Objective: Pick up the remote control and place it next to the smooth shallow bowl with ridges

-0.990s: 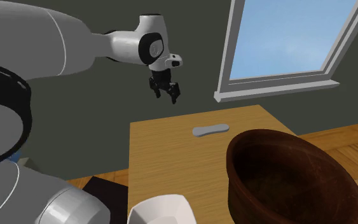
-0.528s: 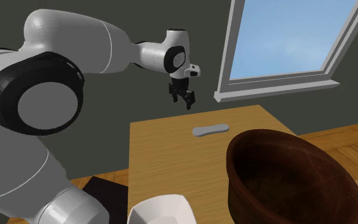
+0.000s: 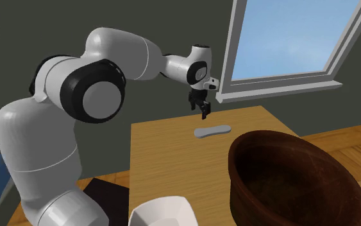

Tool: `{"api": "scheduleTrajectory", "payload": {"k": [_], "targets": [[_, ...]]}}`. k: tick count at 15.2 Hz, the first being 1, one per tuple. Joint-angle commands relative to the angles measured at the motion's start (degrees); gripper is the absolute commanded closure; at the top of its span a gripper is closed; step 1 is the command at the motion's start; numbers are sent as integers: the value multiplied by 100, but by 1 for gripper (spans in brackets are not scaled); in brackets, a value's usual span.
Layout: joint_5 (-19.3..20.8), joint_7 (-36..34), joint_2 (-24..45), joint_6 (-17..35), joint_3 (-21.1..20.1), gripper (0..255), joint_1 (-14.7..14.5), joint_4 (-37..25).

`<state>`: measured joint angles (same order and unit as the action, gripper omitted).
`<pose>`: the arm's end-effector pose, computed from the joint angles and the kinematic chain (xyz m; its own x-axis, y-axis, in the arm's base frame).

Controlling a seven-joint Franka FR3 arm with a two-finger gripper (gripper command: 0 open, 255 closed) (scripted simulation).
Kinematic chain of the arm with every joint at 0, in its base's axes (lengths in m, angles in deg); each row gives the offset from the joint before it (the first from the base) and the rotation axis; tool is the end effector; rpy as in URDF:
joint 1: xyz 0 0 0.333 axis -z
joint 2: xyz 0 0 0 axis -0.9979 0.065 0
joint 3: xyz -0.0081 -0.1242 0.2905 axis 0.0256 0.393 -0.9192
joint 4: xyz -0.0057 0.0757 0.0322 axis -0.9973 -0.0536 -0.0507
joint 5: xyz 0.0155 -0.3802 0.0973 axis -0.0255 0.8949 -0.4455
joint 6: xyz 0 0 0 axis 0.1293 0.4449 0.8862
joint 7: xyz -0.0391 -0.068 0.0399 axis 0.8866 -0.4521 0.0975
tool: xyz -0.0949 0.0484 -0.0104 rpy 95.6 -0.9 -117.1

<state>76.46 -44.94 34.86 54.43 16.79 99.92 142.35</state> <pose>0.5759 -0.2364 0.4472 0.7363 -0.6748 0.0492 -0.6749 -0.7377 -0.0179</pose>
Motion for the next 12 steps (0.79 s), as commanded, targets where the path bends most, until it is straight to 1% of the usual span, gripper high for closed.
{"api": "scheduleTrajectory", "payload": {"k": [1, 8, 12], "targets": [[-118, -85, 394, 6, 76, 0, 113, -312], [-539, -421, 1697, -94, 262, 0, 542, -1436], [-569, -402, 1806, 159, 243, 0, 544, -1290]]}}
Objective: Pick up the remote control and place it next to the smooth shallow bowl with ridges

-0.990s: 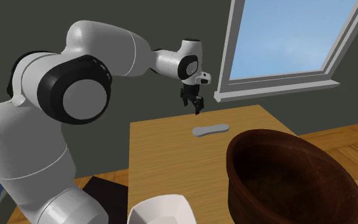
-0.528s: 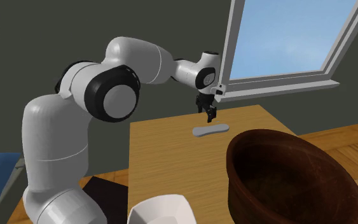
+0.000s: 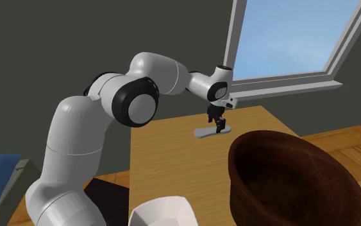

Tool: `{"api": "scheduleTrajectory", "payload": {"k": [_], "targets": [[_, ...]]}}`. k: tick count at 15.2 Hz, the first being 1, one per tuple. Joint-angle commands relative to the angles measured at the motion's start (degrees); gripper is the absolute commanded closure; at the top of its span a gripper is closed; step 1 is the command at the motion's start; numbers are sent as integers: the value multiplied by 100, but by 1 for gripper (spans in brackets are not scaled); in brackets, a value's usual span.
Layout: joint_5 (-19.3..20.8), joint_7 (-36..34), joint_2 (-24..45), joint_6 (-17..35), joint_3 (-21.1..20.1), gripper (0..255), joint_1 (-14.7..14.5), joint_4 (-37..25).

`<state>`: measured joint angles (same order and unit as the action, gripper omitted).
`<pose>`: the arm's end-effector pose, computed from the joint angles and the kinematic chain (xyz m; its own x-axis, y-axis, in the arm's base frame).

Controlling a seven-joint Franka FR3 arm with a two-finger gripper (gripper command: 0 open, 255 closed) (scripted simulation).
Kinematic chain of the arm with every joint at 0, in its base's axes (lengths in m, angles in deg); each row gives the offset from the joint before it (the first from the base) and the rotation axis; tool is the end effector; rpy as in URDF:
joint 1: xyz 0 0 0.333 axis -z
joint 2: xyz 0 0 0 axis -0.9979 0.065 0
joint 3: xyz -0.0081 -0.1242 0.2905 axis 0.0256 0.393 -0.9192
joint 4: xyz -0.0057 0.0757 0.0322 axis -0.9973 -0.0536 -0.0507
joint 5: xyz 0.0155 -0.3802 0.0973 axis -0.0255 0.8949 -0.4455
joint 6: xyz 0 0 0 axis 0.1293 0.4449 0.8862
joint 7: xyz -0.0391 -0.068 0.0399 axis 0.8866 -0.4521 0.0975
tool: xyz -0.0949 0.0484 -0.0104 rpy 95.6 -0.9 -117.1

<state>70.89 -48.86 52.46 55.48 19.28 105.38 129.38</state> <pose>0.6057 -0.3317 0.3576 0.5625 -0.8268 -0.0083 -0.8267 -0.5623 -0.0164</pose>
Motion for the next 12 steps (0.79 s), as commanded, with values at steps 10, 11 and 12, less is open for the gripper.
{"api": "scheduleTrajectory", "payload": {"k": [10, 11, 12], "targets": [[-41, 9, 157, 272, -23, 0, 2, 116], [-41, 9, 157, 271, -23, 0, 2, 116], [-41, 9, 157, 271, -23, 0, 2, 116]]}}
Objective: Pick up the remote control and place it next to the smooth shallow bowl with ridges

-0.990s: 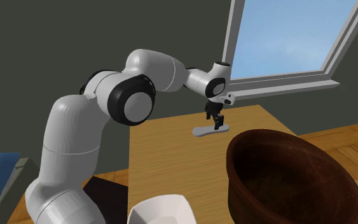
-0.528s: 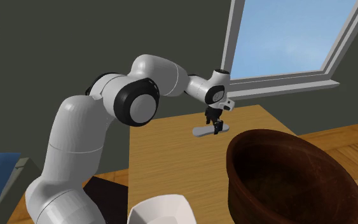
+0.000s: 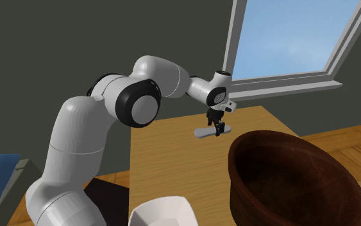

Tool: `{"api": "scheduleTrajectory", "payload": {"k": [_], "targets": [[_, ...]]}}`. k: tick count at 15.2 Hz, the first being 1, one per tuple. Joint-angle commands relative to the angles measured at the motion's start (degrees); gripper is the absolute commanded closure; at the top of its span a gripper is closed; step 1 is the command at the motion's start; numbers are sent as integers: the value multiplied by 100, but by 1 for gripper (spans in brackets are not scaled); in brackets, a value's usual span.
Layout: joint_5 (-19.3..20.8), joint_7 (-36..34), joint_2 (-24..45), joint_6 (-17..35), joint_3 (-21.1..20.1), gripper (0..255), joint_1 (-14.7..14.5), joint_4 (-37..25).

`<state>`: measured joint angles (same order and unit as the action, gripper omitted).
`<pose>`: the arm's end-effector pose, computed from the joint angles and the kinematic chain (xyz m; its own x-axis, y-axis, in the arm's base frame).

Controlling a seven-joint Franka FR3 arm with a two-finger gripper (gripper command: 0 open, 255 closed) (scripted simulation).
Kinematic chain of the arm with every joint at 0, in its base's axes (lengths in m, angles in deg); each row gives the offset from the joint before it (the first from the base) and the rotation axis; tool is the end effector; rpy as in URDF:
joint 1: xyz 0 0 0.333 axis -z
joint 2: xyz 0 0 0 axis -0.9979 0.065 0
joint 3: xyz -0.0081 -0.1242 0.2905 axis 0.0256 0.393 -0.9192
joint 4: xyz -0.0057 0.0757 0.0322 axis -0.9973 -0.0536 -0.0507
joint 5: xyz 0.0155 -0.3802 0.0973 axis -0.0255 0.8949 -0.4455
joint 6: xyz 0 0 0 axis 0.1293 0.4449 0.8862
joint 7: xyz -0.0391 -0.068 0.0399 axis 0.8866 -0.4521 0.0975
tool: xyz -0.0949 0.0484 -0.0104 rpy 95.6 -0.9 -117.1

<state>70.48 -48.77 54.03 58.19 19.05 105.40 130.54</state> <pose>0.6071 -0.3311 0.3335 0.5611 -0.8277 -0.0083 -0.8277 -0.5609 -0.0166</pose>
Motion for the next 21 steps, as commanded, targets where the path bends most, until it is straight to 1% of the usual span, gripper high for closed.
{"api": "scheduleTrajectory", "payload": {"k": [1, 10, 21], "targets": [[0, 0, 0, 0, 0, 255, 0, 0], [0, 0, 0, 1, 0, 255, 0, 1], [84, -64, -300, -694, 44, 255, -11, -401]]}}
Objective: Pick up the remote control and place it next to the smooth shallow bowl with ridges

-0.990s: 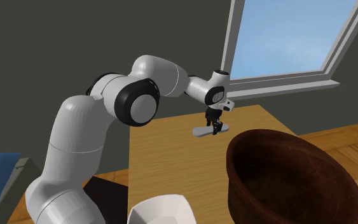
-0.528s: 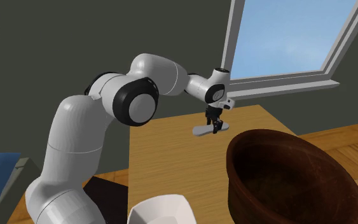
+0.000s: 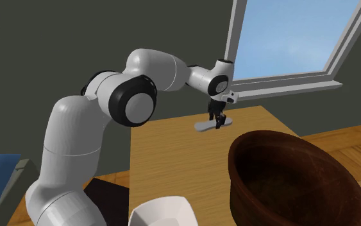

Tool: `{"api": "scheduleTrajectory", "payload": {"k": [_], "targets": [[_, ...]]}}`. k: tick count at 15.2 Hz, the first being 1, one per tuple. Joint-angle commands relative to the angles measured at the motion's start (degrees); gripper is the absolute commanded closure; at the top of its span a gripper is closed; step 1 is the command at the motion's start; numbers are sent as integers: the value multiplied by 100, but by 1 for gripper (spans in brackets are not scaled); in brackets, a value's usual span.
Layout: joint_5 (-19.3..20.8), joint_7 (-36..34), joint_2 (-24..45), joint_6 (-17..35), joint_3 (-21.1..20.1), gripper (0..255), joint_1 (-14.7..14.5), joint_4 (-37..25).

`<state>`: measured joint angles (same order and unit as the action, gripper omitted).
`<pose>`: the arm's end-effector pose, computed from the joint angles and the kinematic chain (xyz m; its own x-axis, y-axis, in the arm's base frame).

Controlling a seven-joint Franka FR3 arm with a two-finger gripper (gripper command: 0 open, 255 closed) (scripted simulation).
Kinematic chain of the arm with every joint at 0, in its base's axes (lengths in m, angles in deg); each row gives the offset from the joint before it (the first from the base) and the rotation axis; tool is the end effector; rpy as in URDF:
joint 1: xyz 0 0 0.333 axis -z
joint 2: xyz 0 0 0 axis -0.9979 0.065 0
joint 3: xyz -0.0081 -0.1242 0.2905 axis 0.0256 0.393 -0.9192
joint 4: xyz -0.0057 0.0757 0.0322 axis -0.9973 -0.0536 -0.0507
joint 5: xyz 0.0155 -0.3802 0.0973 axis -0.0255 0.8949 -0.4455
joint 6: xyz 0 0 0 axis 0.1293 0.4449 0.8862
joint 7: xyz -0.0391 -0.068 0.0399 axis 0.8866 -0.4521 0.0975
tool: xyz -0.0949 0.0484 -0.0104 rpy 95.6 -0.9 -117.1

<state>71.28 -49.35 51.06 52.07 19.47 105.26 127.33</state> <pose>0.6061 -0.3307 0.3859 0.5610 -0.8277 -0.0083 -0.8277 -0.5609 -0.0166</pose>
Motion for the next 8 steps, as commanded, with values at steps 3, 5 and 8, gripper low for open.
{"api": "scheduleTrajectory", "payload": {"k": [3, 5, 8], "targets": [[22, -22, -62, -283, 11, 255, 4, -223], [33, -31, -95, -420, 17, 255, 6, -327], [46, -45, -136, -629, 24, 255, 11, -498]]}}
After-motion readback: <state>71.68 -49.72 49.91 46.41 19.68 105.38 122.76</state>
